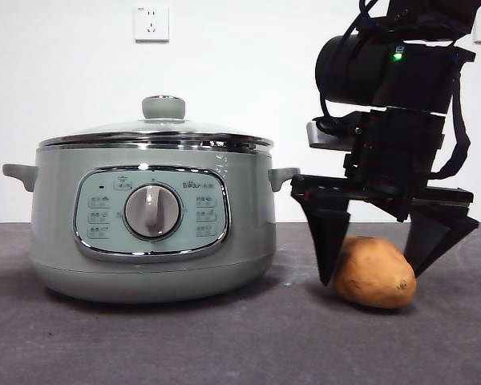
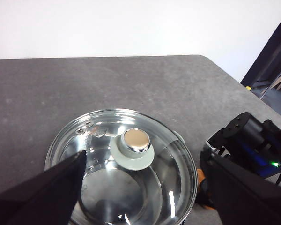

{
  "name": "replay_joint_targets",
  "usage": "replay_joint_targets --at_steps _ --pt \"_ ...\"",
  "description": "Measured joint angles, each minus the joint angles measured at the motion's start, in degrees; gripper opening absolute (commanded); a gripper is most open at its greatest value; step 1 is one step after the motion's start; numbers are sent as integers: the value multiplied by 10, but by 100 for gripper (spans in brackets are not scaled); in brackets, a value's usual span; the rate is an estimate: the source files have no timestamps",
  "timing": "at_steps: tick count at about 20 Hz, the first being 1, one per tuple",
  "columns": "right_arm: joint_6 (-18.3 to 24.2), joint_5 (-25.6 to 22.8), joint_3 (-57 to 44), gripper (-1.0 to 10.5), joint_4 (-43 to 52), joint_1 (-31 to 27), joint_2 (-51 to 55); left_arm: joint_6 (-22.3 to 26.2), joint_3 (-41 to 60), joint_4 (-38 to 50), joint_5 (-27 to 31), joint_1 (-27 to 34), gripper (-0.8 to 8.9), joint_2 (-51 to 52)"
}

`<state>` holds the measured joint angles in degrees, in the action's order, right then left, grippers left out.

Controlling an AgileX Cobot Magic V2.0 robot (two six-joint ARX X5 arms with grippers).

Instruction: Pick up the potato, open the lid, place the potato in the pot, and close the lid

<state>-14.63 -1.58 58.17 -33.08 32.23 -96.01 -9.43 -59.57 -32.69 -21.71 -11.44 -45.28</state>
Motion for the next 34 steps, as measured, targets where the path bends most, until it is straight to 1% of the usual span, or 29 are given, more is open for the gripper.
replay_joint_targets --at_steps 1,6,8,10,13,17,20,24,28,32,34 --pt "-2 0 0 -11 2 0 0 0 0 -2 4 0 409 0" --pt "-4 1 0 -9 0 0 2 10 0 -8 9 0 409 -1" --pt "-4 1 0 -8 -21 0 13 11 0 -11 12 0 409 -5" --pt "-4 1 0 -8 -55 0 46 14 0 -13 12 -3 409 -20" --pt "-4 0 0 -7 -112 0 116 14 0 -1 17 -24 409 -64" --pt "-3 0 0 -8 -155 0 210 15 0 64 71 -91 409 -140" --pt "-3 0 0 -7 -160 0 267 22 -7 100 132 -141 409 -206" --pt "-3 -1 0 -7 -173 0 300 30 -19 137 179 -166 409 -279" --pt "-3 -1 0 -7 -187 0 306 35 -19 159 186 -167 409 -321" --pt "-3 -1 0 -2 -192 0 306 41 -19 166 186 -167 394 -333" --pt "-3 -1 0 -2 -193 0 306 42 -19 165 186 -167 311 -342"
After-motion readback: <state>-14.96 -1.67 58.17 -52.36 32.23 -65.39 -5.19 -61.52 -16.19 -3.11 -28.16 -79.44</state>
